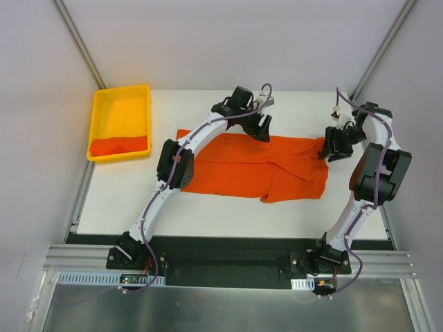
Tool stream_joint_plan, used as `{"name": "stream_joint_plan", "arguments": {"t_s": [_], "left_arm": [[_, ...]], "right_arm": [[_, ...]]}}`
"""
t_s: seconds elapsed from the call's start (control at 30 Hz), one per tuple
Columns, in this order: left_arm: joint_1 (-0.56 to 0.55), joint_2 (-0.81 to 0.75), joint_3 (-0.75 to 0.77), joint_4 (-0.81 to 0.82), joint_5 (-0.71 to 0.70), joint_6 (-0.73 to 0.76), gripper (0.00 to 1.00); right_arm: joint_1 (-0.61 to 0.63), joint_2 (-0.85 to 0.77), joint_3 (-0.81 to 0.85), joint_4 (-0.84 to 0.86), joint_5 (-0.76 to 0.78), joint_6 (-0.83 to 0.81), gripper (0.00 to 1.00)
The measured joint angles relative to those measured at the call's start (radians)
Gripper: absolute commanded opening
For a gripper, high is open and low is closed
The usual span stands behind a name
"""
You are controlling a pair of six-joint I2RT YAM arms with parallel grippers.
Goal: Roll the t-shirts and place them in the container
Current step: Move the T-shirt to the center of the board.
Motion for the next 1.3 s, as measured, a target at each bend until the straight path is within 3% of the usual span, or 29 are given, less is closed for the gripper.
{"name": "stream_joint_plan", "arguments": {"t_s": [0.23, 0.43, 0.7, 1.3], "left_arm": [[-0.052, 0.027, 0.018, 0.085, -0.01, -0.054, 0.63], [-0.103, 0.079, 0.047, 0.152, -0.004, -0.104, 0.53], [-0.127, 0.132, 0.045, 0.166, 0.008, -0.155, 0.54], [-0.121, 0.132, 0.005, 0.187, 0.034, -0.21, 0.31]], "right_arm": [[-0.007, 0.0, -0.054, -0.024, -0.017, 0.02, 0.51], [-0.012, 0.0, -0.054, -0.035, -0.024, 0.019, 0.51], [-0.025, -0.002, -0.065, -0.041, -0.033, 0.024, 0.51], [-0.036, -0.019, -0.112, -0.053, -0.039, 0.01, 0.5]]}}
